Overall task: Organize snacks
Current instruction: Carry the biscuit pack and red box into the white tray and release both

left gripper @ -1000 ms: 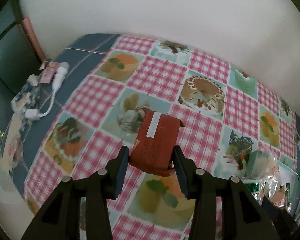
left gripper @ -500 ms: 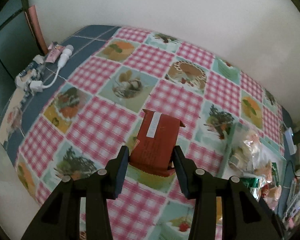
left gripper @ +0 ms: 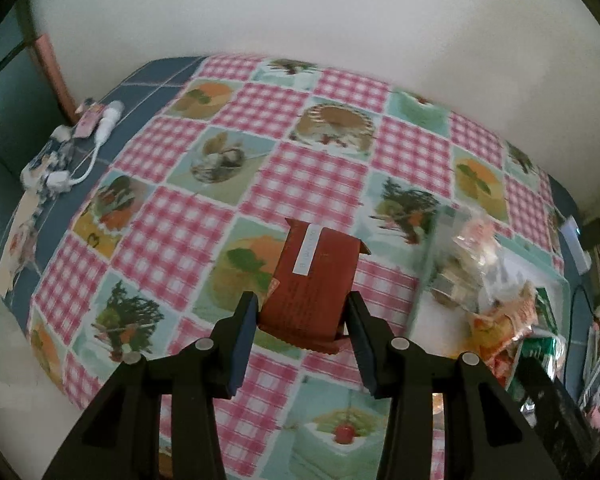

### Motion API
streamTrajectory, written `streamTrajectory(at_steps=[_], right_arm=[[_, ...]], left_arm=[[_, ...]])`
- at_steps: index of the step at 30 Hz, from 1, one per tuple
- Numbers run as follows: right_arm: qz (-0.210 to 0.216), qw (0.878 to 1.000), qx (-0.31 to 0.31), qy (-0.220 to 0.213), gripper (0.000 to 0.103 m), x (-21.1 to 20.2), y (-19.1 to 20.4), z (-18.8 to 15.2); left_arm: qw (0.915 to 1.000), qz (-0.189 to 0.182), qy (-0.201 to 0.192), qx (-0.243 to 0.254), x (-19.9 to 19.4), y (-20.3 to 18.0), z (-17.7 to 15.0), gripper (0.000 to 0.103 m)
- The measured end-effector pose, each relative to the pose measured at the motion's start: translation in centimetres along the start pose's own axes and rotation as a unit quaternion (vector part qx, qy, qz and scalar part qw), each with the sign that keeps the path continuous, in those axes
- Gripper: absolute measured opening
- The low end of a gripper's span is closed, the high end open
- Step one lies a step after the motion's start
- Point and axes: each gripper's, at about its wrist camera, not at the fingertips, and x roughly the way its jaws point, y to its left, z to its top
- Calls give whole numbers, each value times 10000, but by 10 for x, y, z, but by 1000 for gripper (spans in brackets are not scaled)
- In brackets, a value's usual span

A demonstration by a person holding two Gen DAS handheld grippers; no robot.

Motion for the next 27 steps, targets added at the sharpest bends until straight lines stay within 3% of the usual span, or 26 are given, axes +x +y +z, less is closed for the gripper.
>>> streamTrajectory(at_steps=[7,16,19,23,27], right_arm=[[-161,9975,686,50,52,3,-57,8],[-270,9936,1093,62,52,1,-99,9],[-292,9936,1092,80,52,2,-103,8],[-288,9932,1124,110,52,3,-107,6],[-245,9935,1103,118,52,3,-106,7]], left_arm=[[9975,-161,-87,688,-8,-44,-13,47],[9906,-428,-152,1290,-17,-91,-32,46],[9916,-576,-12,1157,-12,-91,-28,46],[9954,-756,185,566,0,-56,-4,46],[9975,-600,358,59,17,-15,15,46]])
